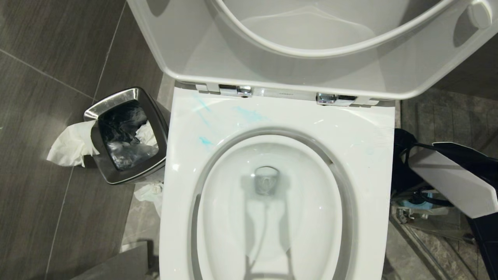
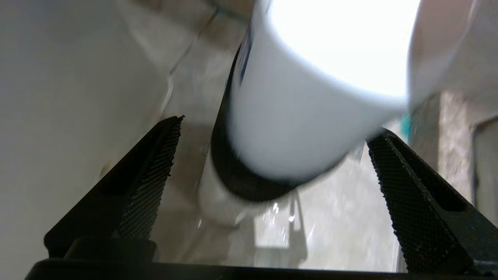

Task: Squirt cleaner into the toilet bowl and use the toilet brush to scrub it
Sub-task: Pour in the cleaning agent

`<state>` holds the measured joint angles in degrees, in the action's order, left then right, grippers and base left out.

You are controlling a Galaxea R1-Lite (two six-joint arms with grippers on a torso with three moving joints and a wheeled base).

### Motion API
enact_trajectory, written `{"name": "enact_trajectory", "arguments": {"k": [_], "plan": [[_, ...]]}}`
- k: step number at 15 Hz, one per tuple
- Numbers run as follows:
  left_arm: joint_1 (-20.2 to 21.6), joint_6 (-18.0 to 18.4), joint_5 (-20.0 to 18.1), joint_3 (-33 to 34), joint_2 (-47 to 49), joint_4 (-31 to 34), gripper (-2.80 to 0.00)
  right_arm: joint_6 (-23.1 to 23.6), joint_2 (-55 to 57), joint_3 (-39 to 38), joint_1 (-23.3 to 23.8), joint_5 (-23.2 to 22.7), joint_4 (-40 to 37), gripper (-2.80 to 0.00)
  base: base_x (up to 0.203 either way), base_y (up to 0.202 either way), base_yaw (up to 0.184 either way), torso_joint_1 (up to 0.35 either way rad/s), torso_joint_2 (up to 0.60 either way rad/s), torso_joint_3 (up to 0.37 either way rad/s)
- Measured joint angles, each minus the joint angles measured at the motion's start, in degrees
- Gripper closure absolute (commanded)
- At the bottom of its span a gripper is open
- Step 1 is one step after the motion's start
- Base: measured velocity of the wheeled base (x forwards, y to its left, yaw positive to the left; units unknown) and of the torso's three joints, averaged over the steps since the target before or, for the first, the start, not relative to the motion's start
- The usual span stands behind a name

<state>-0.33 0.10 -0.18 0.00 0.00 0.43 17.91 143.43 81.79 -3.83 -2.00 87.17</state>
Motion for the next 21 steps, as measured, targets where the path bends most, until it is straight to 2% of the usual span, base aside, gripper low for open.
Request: {"name": "enact_trajectory", "arguments": {"k": [7, 21], "plan": [[0.0, 0.0, 0.0, 0.0, 0.0, 0.0, 0.0, 0.0, 2.8, 2.3, 0.0, 0.0, 0.0, -2.8, 0.0, 0.0, 0.0, 0.0, 0.0, 0.0], [0.0, 0.0, 0.0, 0.0, 0.0, 0.0, 0.0, 1.1, 6.5, 12.0, 0.0, -0.1, 0.0, -2.8, 0.0, 0.0, 0.0, 0.0, 0.0, 0.0]]}}
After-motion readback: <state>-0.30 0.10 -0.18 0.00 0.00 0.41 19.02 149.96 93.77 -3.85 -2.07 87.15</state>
